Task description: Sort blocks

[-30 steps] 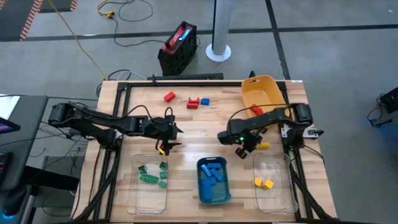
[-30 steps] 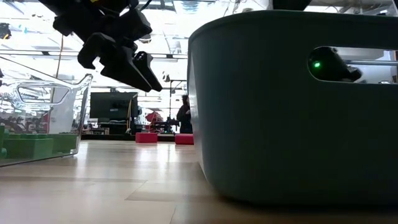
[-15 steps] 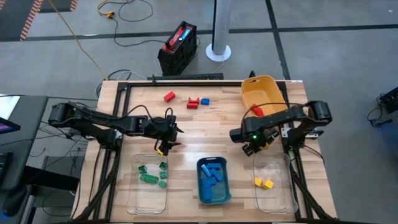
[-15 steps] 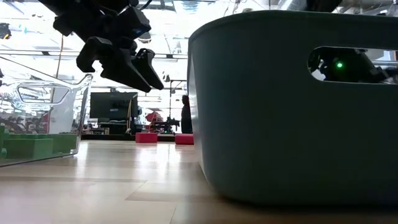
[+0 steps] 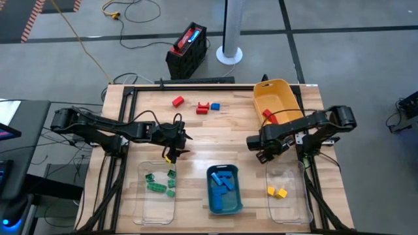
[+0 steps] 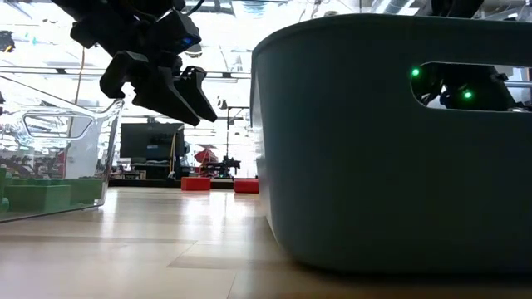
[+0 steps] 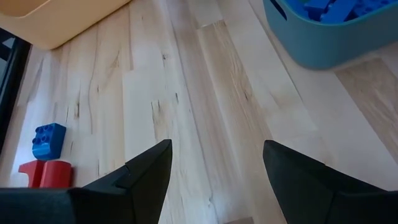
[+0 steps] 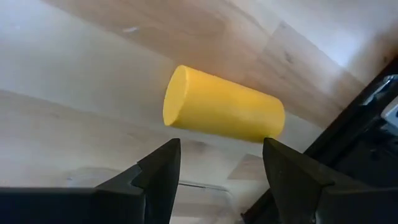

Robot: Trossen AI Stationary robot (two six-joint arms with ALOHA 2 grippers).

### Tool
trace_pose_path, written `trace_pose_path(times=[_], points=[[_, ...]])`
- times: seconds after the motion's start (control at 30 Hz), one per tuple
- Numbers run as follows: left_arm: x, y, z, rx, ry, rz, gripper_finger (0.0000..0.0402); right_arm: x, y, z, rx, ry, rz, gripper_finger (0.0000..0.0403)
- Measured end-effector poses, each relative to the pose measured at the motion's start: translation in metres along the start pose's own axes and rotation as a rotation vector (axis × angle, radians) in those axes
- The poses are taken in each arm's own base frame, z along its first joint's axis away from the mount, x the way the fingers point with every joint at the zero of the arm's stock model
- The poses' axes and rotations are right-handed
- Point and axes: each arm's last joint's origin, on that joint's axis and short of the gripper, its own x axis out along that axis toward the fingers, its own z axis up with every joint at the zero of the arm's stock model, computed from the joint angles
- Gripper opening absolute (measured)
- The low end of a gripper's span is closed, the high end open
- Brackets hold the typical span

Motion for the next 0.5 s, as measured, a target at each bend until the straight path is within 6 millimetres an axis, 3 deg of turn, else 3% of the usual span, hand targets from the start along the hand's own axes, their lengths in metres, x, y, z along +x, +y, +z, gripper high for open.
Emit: trace_pose_path(times=[0.5], points=[[0.0000,0.0004,0.0008,-0.005,-0.009,0.004,0.0246,0.0000,-0.0031,-0.0014,-0.069,-0.022,-0.053,0.0240]])
